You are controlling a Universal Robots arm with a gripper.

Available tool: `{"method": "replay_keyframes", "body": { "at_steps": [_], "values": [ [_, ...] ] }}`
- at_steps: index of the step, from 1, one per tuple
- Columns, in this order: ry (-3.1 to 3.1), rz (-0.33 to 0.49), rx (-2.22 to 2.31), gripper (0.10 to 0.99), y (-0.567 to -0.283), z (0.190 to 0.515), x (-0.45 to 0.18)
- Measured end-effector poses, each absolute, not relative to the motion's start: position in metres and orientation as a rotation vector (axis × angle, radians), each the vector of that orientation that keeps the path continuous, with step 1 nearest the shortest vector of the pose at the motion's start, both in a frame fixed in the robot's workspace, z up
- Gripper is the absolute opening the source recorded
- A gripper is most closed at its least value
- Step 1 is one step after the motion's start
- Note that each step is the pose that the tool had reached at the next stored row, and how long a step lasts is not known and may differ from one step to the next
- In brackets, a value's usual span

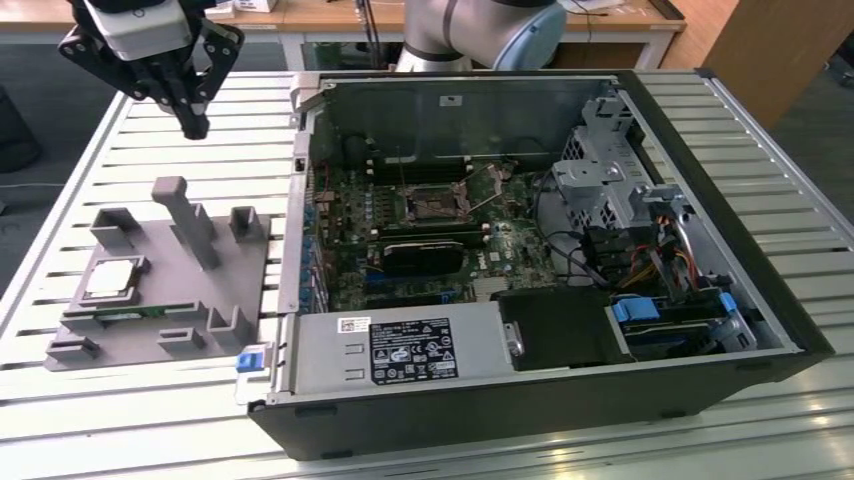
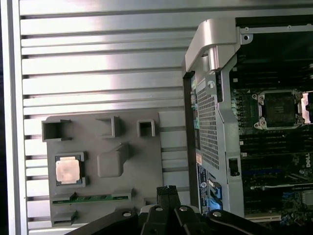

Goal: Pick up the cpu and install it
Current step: 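Reach for the cpu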

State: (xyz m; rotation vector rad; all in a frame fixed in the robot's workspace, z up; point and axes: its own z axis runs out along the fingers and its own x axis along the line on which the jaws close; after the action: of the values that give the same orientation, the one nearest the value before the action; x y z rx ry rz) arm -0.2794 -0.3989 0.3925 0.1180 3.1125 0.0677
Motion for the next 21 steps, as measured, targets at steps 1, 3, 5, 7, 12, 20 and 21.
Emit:
{"method": "replay_keyframes", "body": {
  "at_steps": [1,3,5,7,12,20,21],
  "values": [
    [3.112,0.068,0.118,0.106,-0.399,0.392,-0.280],
    [3.112,0.068,0.118,0.106,-0.399,0.392,-0.282],
    [3.112,0.068,0.118,0.106,-0.399,0.392,-0.284],
    [3.112,0.068,0.118,0.106,-0.399,0.392,-0.286],
    [3.112,0.068,0.118,0.106,-0.399,0.392,-0.291],
    [3.112,0.068,0.118,0.106,-0.399,0.392,-0.300],
    [3.113,0.068,0.118,0.106,-0.399,0.392,-0.301]
  ]
}}
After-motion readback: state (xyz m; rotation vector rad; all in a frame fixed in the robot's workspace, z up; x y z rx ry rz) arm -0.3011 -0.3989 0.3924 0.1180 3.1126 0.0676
